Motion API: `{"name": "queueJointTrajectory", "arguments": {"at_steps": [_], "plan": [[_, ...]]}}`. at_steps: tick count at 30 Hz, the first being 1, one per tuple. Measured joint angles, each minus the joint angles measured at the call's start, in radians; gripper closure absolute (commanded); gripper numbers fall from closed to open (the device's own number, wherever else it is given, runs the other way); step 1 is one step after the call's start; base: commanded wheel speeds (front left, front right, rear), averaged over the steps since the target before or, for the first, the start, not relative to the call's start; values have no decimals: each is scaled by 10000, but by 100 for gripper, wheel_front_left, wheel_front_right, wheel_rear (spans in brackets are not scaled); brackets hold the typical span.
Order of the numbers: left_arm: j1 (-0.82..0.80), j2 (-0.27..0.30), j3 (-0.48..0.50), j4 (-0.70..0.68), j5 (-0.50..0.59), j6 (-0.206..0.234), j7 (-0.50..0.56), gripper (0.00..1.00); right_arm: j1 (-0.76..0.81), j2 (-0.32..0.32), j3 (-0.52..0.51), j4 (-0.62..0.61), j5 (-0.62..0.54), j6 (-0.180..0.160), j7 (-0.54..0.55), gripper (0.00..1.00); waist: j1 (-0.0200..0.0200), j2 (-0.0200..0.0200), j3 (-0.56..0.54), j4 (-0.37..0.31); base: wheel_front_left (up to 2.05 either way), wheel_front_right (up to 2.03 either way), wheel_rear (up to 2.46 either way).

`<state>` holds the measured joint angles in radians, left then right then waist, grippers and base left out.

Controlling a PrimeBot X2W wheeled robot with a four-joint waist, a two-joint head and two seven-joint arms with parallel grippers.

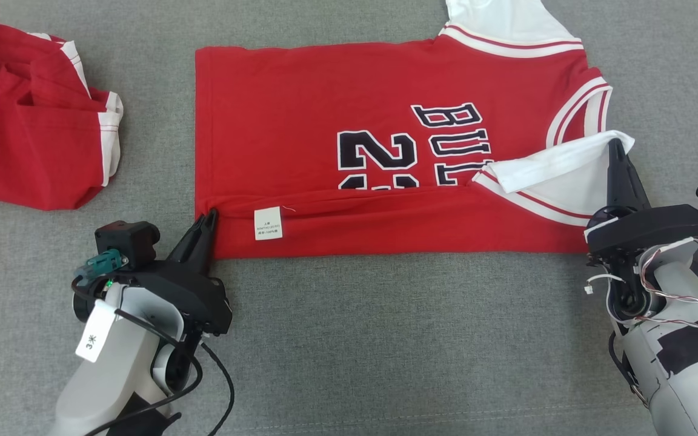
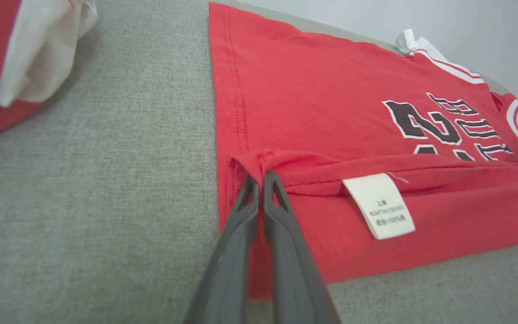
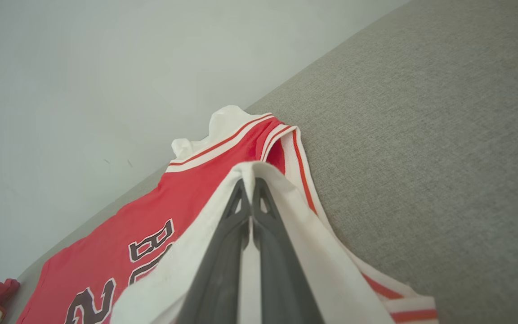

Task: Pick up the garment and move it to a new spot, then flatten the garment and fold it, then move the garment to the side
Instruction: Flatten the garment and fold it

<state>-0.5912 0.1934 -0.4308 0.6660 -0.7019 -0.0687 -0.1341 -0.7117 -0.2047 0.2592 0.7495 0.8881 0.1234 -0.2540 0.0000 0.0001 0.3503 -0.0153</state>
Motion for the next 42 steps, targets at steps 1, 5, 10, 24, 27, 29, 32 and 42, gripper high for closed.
{"name": "queueJointTrajectory", "arguments": {"at_steps": [1, 5, 10, 24, 27, 29, 32, 42], "plan": [[-3, -2, -6, 27, 0, -19, -15, 100, -20, 0, 13, 40, 0, 0, 0, 100, 0, 0, 7, 11, 0, 0, 0], [-47, -40, -27, 115, 0, -31, -98, 100, -115, -4, 12, 255, 0, 0, 0, 100, 0, 0, 29, 46, 0, 0, 0], [-214, -48, -46, 253, 2, -115, -188, 100, -236, -4, -82, 439, 0, 0, 0, 100, 0, 0, 53, 65, 0, 0, 0], [-612, -123, -104, 777, 2, -207, -303, 100, -567, 67, -150, 871, -19, 2, 0, 90, 0, 0, 184, 94, 0, 0, 0], [-660, -142, -113, 917, 2, -209, -305, 21, -679, 104, -134, 909, -94, 2, 0, 31, 0, -1, 202, 88, 0, 0, 0], [-731, -148, -123, 988, 2, -211, -318, 0, -729, 144, -136, 924, -94, 2, 0, 7, 0, 0, 205, 83, 0, 0, 0], [-815, -153, -123, 1039, 4, -274, -364, 0, -756, 190, -148, 953, -105, 2, 0, 0, 0, -1, 193, 73, 0, 0, 0], [-919, -196, -157, 1126, 81, -293, -708, 0, -770, 207, -297, 1101, -174, 2, 0, 0, 1, -2, 14, 51, 0, 0, 0]]}}
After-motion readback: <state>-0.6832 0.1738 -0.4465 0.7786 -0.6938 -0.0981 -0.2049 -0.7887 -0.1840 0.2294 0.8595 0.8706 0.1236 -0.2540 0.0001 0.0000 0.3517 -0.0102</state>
